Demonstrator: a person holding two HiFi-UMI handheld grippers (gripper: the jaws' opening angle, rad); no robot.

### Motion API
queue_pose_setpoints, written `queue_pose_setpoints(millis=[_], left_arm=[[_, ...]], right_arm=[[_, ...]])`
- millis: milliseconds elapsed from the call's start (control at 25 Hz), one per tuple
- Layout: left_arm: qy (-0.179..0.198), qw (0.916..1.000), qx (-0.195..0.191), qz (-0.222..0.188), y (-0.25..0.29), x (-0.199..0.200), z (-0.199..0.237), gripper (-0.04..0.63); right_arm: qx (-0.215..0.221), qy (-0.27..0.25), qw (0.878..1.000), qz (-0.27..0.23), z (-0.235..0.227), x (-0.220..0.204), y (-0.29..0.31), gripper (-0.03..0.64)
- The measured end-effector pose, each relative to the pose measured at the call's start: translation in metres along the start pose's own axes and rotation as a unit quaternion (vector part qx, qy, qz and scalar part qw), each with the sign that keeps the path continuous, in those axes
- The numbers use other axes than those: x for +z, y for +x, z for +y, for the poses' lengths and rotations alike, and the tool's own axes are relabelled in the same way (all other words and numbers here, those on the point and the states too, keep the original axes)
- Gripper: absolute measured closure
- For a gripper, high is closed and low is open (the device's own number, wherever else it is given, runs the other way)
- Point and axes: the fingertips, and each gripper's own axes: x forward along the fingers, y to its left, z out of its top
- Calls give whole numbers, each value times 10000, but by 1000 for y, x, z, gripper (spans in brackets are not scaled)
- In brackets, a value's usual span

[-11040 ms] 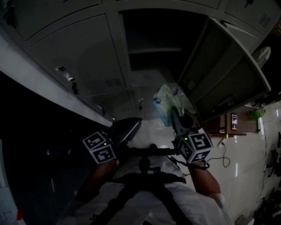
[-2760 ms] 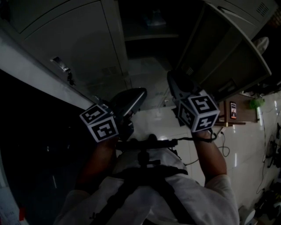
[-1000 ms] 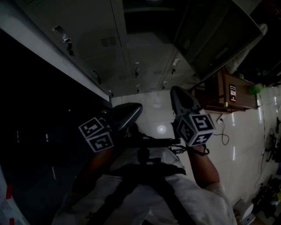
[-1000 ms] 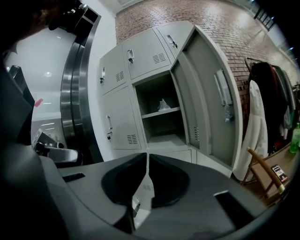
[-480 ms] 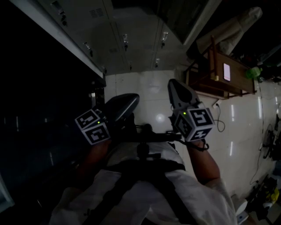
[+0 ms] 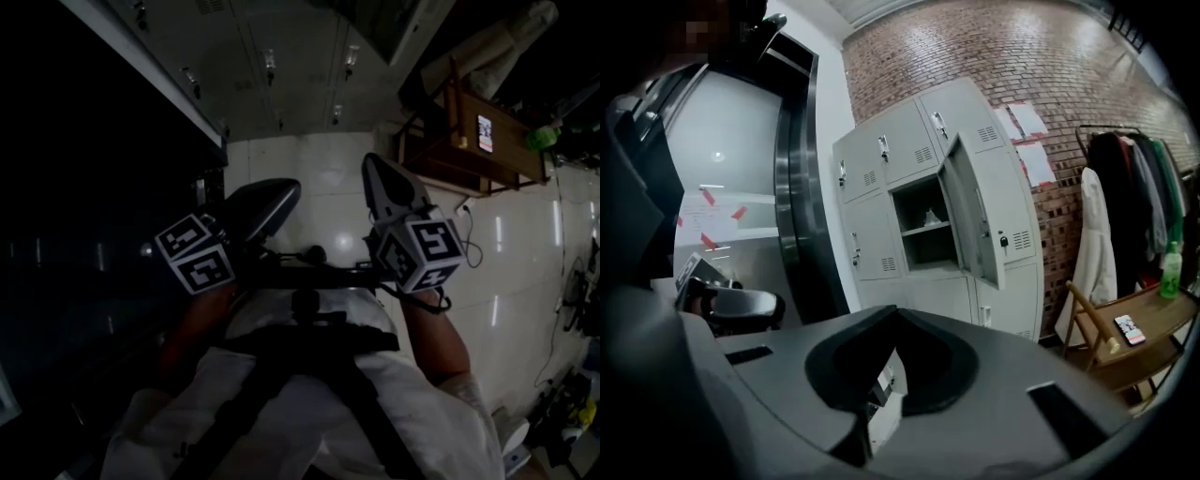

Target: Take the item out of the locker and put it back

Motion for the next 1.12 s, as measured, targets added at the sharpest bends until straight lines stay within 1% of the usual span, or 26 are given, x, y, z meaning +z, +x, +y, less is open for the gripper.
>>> queue_pose_setpoints(millis=[200,360,480,600,720,920,1120], left_arm=[[-158,9998,5,106,-14,-3,1,592],[-219,9996,19,164,-27,-2,5,592],[-206,9996,-42,206,-36,-2,7,592],[-122,9997,-98,190,-43,3,10,592],[-174,9996,-98,177,-52,3,15,592],[-230,9990,-230,303,-49,-4,14,592],[-234,9982,-329,433,-45,-6,9,592]], right_arm=[[219,71,9995,200,24,-9,11,615],[288,-39,9995,99,39,-8,20,615],[214,-74,9994,248,50,-12,20,615],[129,-92,9995,284,60,-15,24,615],[125,-103,9993,325,71,-21,29,615],[-9,-171,9991,394,65,-32,24,615],[-130,-81,9990,410,62,-34,15,615]])
